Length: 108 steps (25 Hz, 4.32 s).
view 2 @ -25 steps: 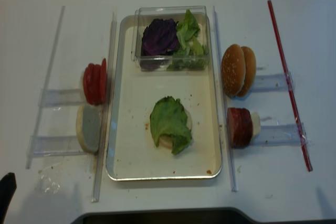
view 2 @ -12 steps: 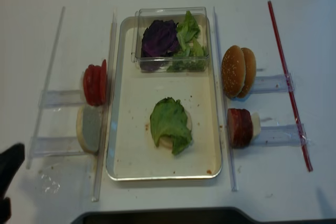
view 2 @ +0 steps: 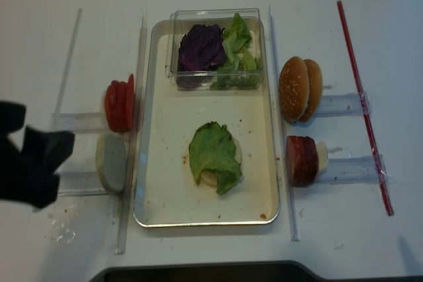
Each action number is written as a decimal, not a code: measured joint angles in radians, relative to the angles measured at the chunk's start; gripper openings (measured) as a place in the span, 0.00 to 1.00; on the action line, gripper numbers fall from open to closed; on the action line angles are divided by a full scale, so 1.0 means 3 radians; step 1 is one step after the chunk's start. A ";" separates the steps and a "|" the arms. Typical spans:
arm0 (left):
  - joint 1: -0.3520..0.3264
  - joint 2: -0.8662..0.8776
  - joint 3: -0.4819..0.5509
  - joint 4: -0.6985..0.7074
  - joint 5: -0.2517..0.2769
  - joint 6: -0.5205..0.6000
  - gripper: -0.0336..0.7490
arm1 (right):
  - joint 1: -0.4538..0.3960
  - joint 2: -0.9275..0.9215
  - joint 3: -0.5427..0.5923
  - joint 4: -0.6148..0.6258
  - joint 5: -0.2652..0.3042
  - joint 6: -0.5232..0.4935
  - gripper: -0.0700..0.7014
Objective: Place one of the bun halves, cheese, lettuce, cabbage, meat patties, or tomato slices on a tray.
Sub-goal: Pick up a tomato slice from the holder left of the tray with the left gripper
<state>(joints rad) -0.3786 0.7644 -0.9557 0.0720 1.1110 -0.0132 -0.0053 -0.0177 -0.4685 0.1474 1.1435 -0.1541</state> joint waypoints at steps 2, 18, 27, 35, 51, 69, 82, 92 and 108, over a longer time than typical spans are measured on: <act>-0.0055 0.0215 -0.0108 0.0013 -0.0004 -0.0028 0.65 | 0.0000 0.0000 0.0000 0.0000 0.0000 0.0011 0.89; -0.0134 0.1780 -0.0993 0.0188 -0.0050 -0.0486 0.62 | 0.0000 0.0000 0.0000 -0.0067 -0.0006 0.0136 0.89; -0.0136 0.2398 -0.1219 0.0344 -0.0042 -0.0795 0.57 | 0.0000 0.0000 0.0000 -0.0082 -0.0006 0.0143 0.89; -0.0136 0.2811 -0.1332 0.0344 0.0007 -0.0950 0.55 | 0.0000 0.0000 0.0000 -0.0087 -0.0006 0.0150 0.89; -0.0136 0.3213 -0.1364 0.0457 0.0000 -0.1050 0.54 | 0.0000 0.0000 0.0000 -0.0087 -0.0006 0.0150 0.89; -0.0136 0.3397 -0.1367 0.0501 -0.0122 -0.1050 0.48 | 0.0000 0.0000 0.0000 -0.0087 -0.0006 0.0150 0.89; -0.0136 0.3459 -0.1372 0.0674 -0.0051 -0.1078 0.35 | 0.0000 0.0000 0.0000 -0.0089 -0.0006 0.0150 0.89; -0.0136 0.3459 -0.1372 0.0740 -0.0029 -0.1136 0.12 | 0.0000 0.0000 0.0000 -0.0089 -0.0006 0.0150 0.89; -0.0136 0.3459 -0.1387 0.0752 0.0037 -0.1136 0.11 | 0.0000 0.0000 0.0000 -0.0089 -0.0006 0.0150 0.89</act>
<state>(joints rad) -0.4194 1.8022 -1.3720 0.2974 1.1220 -0.3540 -0.0053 -0.0177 -0.4685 0.1206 1.1417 -0.1090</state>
